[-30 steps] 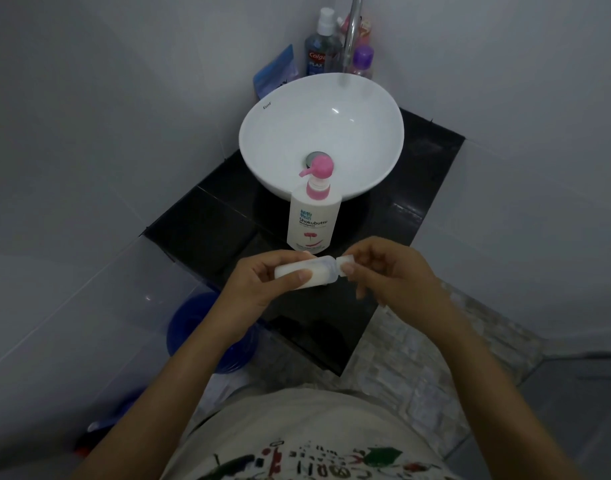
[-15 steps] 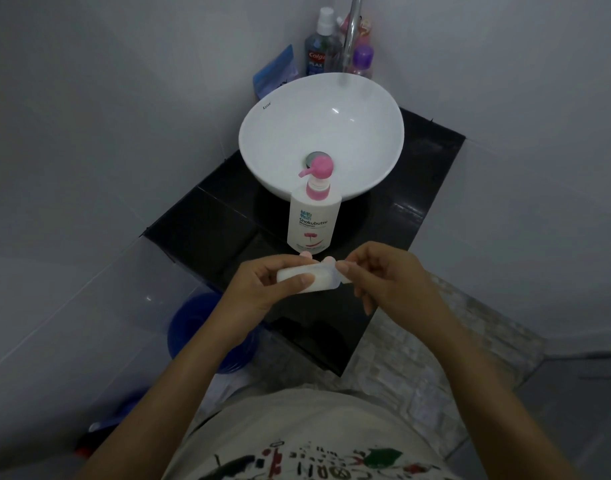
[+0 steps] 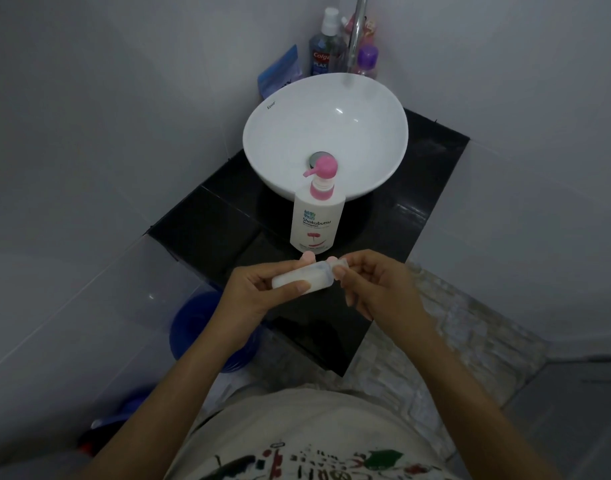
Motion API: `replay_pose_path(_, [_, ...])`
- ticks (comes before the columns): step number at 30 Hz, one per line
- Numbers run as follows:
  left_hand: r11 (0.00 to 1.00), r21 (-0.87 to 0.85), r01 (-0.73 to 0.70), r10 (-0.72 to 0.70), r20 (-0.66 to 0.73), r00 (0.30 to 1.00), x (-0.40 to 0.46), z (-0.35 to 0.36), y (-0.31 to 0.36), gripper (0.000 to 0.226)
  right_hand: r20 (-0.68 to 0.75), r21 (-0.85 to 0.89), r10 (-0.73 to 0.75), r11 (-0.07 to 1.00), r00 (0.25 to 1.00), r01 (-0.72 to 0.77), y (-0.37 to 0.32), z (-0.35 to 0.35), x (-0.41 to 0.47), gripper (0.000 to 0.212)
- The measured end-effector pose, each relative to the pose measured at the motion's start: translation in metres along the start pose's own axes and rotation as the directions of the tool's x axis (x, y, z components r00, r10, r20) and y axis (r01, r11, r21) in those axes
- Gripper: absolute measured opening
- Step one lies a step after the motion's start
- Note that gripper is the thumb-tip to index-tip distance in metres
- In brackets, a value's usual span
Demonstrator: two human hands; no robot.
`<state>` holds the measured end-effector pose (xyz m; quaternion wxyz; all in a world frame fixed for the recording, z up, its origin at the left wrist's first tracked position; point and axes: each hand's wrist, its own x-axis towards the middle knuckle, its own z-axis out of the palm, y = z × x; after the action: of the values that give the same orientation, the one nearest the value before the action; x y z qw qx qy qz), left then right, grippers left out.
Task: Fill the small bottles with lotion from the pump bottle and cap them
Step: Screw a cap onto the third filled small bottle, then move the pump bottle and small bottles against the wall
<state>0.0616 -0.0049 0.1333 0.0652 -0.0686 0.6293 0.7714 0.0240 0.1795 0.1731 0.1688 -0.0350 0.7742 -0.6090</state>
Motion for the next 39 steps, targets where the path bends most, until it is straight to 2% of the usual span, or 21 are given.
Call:
replay_pose_path(4, [0.997,0.071,-0.017,0.017,-0.007,1.0,-0.001,-0.005,-0.009,0.036,-0.015,0.002,0.026,1.0,1.0,-0.026,0.005,0.004,0.003,0.019])
replay_pose_path(7, [0.965,0.259,-0.029,0.019,0.044,0.999,0.002,-0.009,-0.015,0.037,-0.001,-0.047,0.042,0.998,0.999,-0.042,0.008,0.006,0.007,0.016])
replay_pose_path(11, [0.821,0.568,-0.058,0.011,0.086,0.996,0.014,-0.015,-0.036,0.043,0.02,-0.215,0.004,0.977,1.0,0.0,0.02,0.013,0.011,0.025])
replay_pose_path(13, [0.777,0.627,-0.046,0.021,0.048,0.999,0.023,-0.019,-0.05,0.041,0.012,-0.289,-0.014,0.957,1.0,0.017,0.026,0.015,0.013,0.026])
replay_pose_path(20, [0.76,0.645,0.076,0.055,-0.181,0.982,0.064,-0.033,-0.087,0.043,-0.054,-0.311,0.072,0.946,0.996,-0.086,0.041,0.003,0.018,0.018])
replay_pose_path(25, [0.759,0.646,0.078,0.059,-0.188,0.98,0.081,-0.037,-0.098,0.036,-0.094,-0.327,0.122,0.934,0.988,-0.146,0.046,-0.008,0.018,0.012])
replay_pose_path(32, [0.749,0.658,0.078,0.034,-0.156,0.987,0.09,-0.041,-0.101,0.04,-0.129,-0.366,0.127,0.916,0.984,-0.166,0.05,-0.02,0.033,0.016])
replay_pose_path(39, [0.764,0.629,0.143,-0.068,-0.142,0.988,0.093,-0.054,-0.095,0.068,-0.184,-0.417,0.038,0.902,0.982,-0.113,0.046,-0.036,0.082,0.021])
